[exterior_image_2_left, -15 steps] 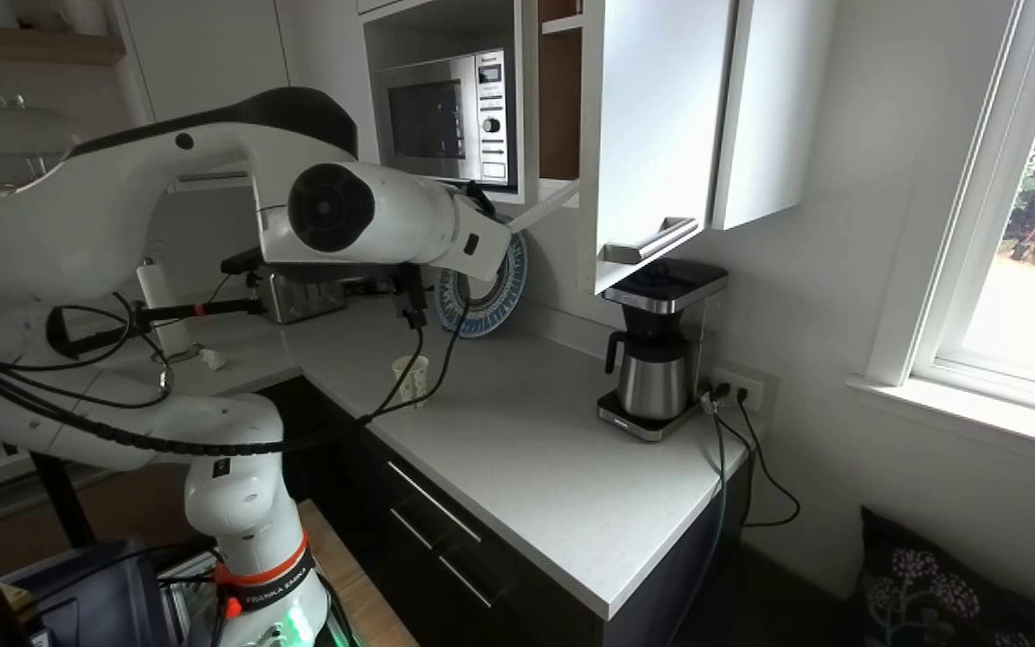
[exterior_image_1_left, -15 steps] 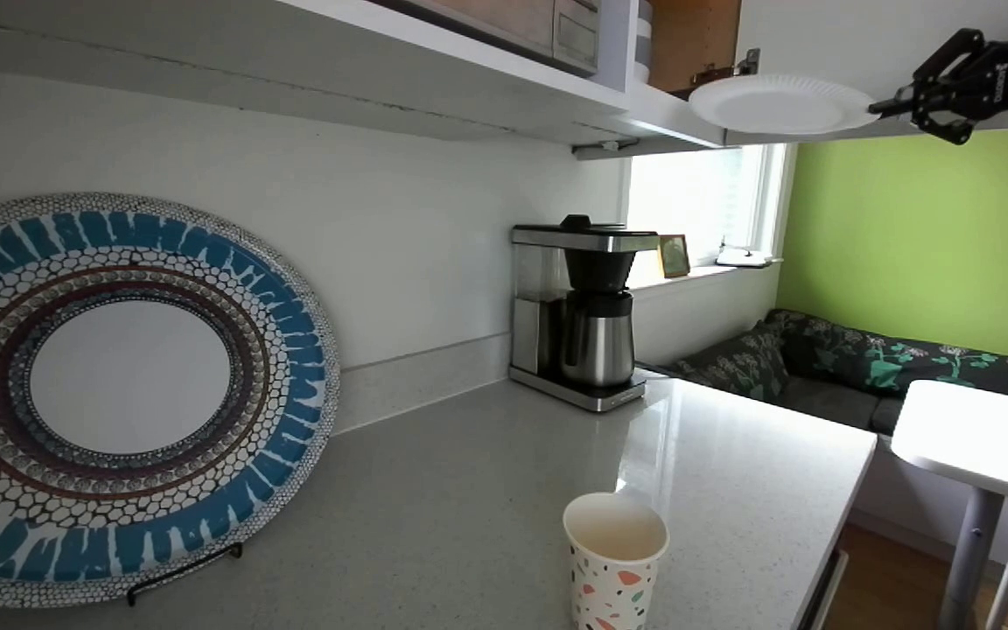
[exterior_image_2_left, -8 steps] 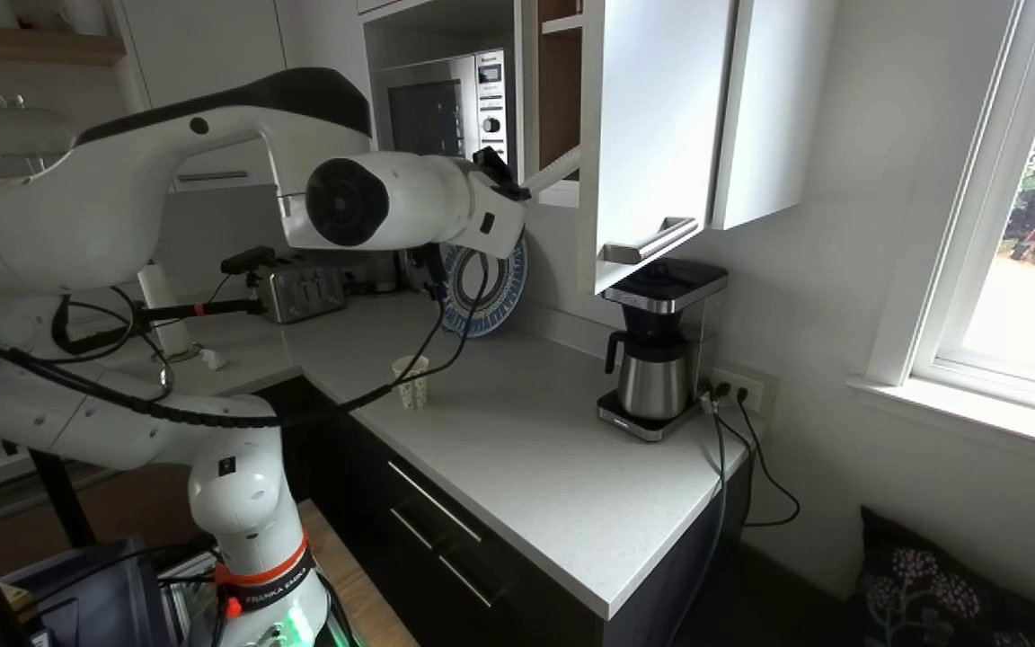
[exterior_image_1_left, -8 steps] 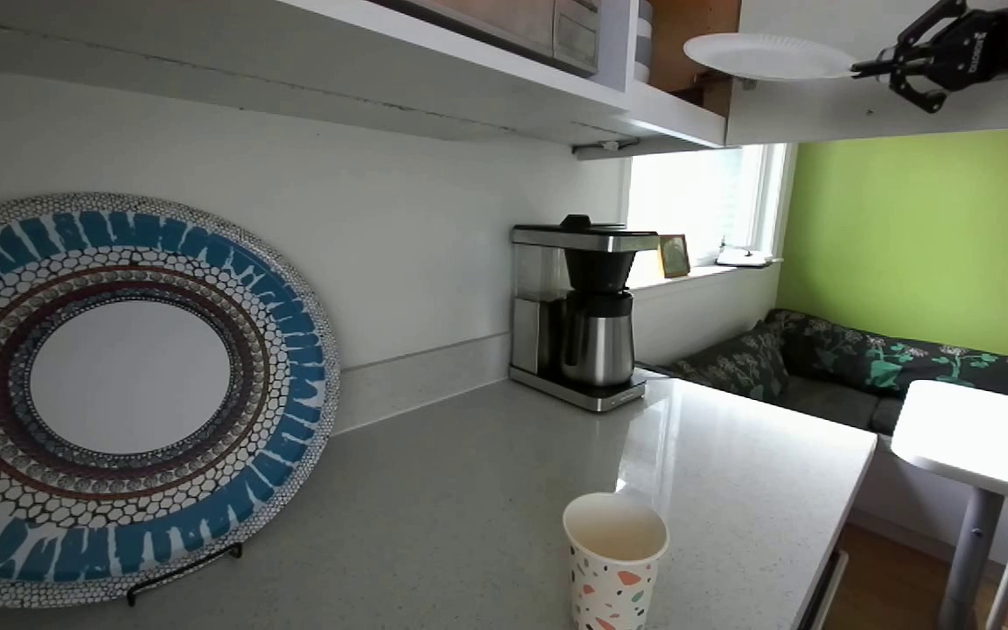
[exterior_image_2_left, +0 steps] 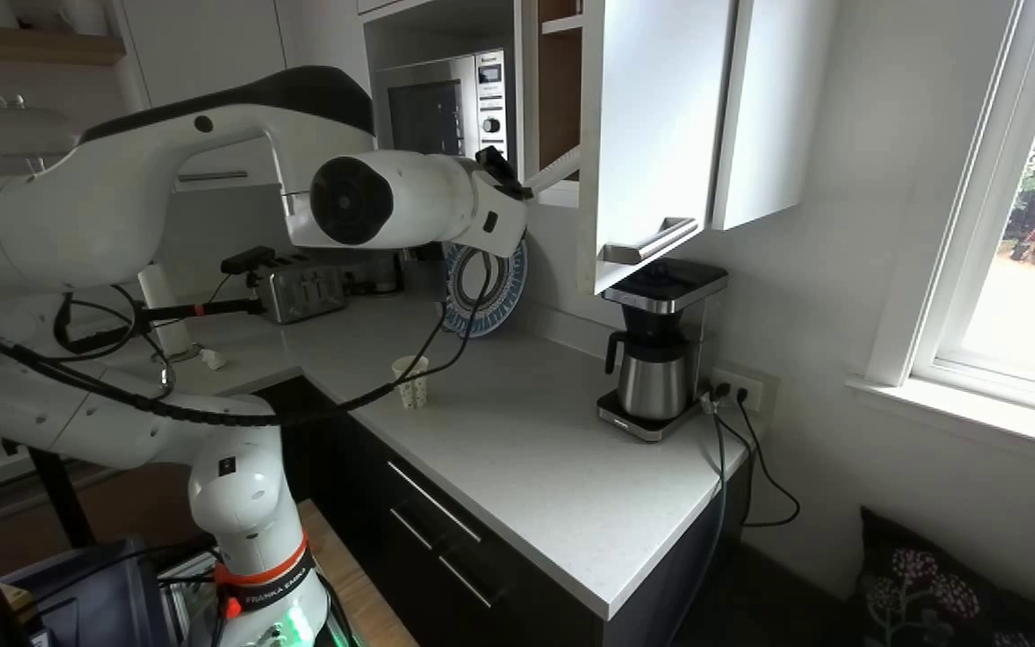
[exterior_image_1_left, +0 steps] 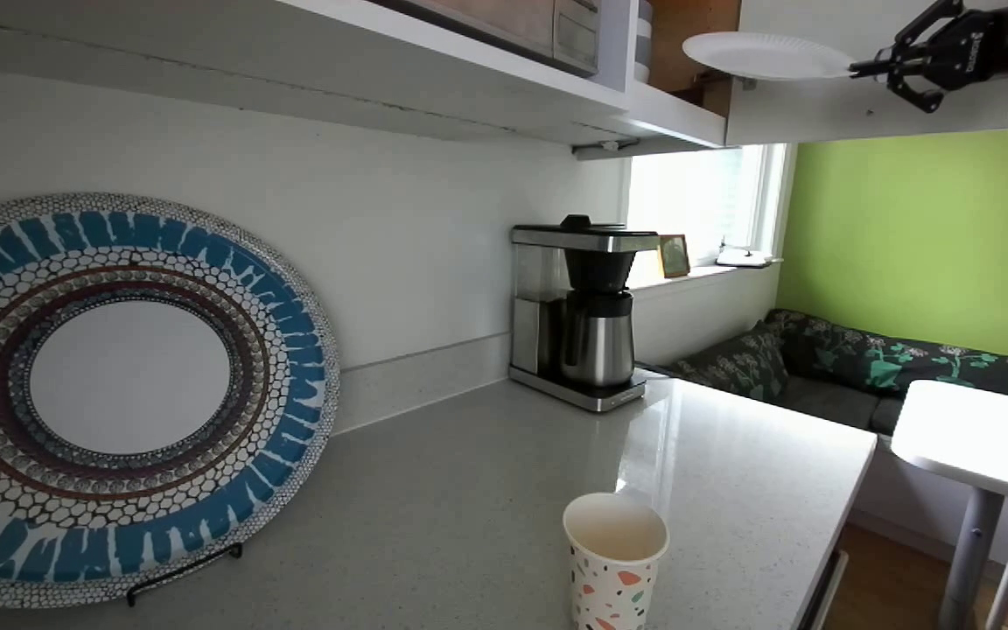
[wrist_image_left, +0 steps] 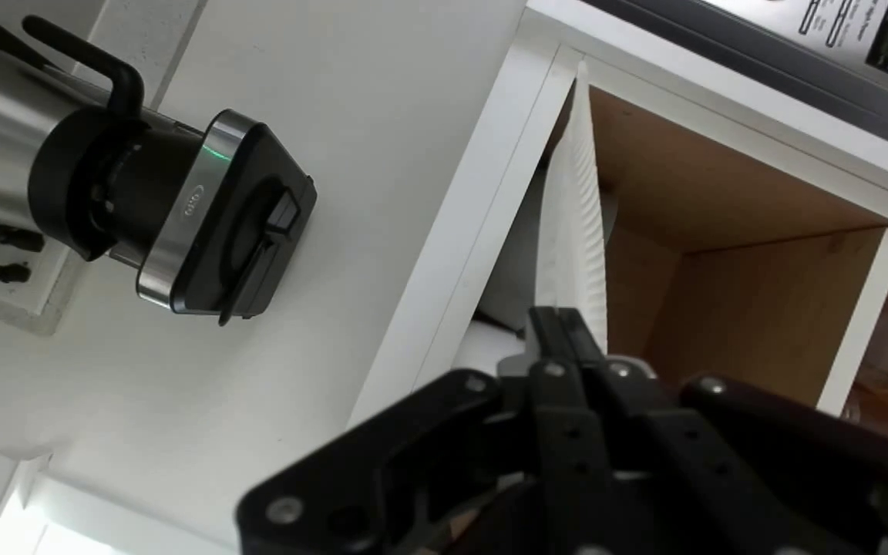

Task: Put the white plate into the cupboard

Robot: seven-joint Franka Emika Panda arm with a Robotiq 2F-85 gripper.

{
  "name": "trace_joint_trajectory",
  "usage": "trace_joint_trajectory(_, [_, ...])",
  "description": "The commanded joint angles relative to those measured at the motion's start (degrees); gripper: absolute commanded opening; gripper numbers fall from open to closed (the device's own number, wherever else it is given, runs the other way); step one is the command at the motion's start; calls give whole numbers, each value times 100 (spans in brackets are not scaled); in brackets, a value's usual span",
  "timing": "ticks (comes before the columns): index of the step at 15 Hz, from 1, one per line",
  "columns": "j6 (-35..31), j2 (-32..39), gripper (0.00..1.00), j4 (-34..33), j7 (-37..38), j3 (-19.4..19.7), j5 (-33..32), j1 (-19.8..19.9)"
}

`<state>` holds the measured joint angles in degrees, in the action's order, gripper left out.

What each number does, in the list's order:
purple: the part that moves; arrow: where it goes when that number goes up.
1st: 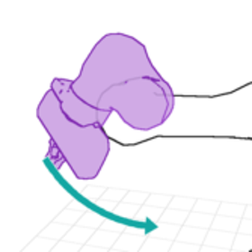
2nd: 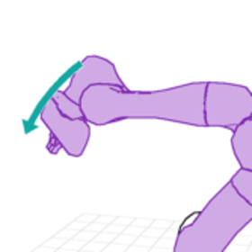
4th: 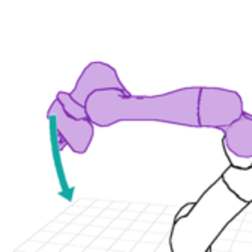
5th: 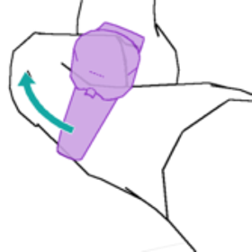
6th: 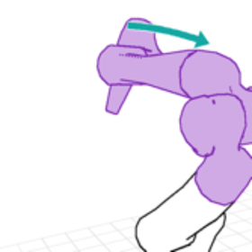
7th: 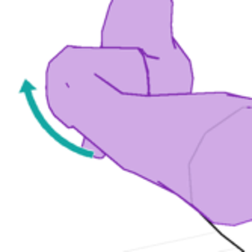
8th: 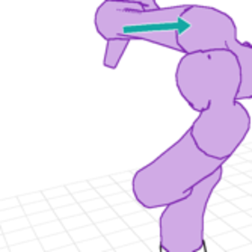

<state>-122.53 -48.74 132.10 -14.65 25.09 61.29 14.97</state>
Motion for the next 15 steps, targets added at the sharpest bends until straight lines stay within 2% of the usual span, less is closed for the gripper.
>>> trace_joint_trajectory(1, [-361, 263, 0, -217, -313, -115, 299, -76])
trace_joint_trajectory(4, [-700, 507, 0, -508, -616, -218, 693, -323])
trace_joint_trajectory(8, [-728, 1022, 0, -1040, -925, -352, 1109, -624])
trace_joint_trajectory(15, [-746, 2238, 0, -2377, -1038, -610, 1156, -695])
